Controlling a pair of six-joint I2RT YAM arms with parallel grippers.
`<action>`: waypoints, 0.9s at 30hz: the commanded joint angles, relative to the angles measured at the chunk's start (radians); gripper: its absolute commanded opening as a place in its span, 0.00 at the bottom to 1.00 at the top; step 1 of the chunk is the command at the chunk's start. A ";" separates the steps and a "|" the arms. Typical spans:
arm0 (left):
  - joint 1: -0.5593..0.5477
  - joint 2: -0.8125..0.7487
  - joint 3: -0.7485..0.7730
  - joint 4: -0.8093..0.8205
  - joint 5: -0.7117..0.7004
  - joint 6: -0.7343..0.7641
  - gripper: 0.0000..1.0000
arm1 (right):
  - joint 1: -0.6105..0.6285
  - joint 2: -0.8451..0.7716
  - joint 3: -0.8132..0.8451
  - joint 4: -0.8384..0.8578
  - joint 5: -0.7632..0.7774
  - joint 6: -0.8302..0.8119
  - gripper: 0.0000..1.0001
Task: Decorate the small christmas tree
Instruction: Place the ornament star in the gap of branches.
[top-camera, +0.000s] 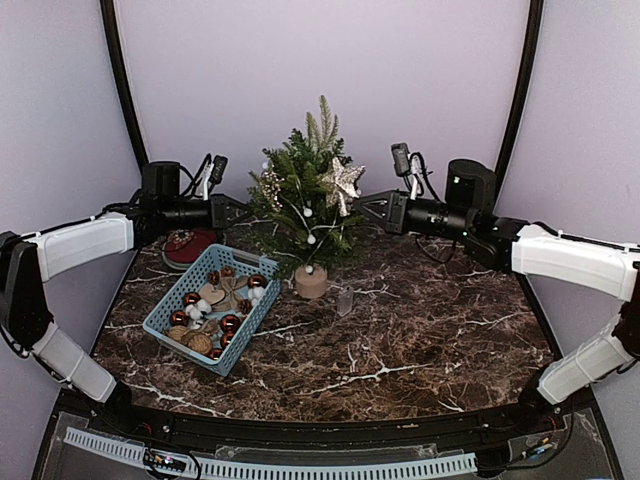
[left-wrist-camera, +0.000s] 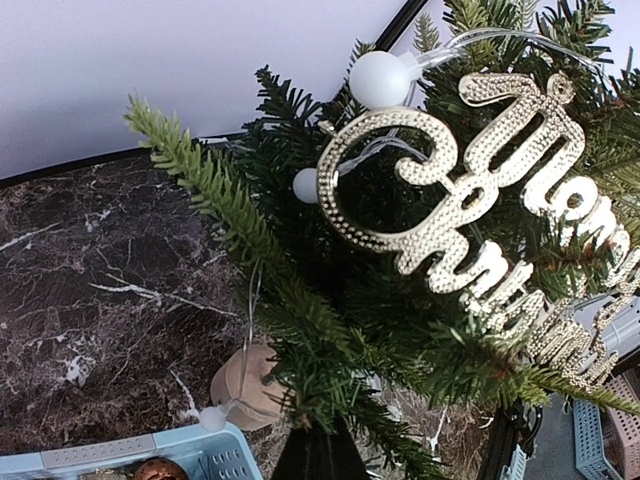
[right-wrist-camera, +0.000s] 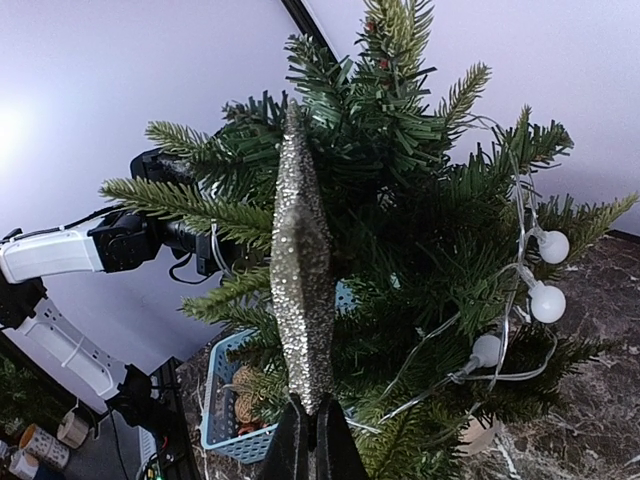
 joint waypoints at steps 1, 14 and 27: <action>0.004 0.004 0.025 0.026 0.032 0.013 0.00 | 0.005 0.022 -0.025 0.059 -0.002 0.000 0.00; 0.002 0.012 0.022 0.032 0.033 0.013 0.00 | 0.008 0.071 -0.048 0.080 0.015 -0.006 0.00; 0.003 0.023 0.022 0.042 0.030 0.014 0.00 | 0.010 0.101 -0.054 0.049 0.047 -0.020 0.02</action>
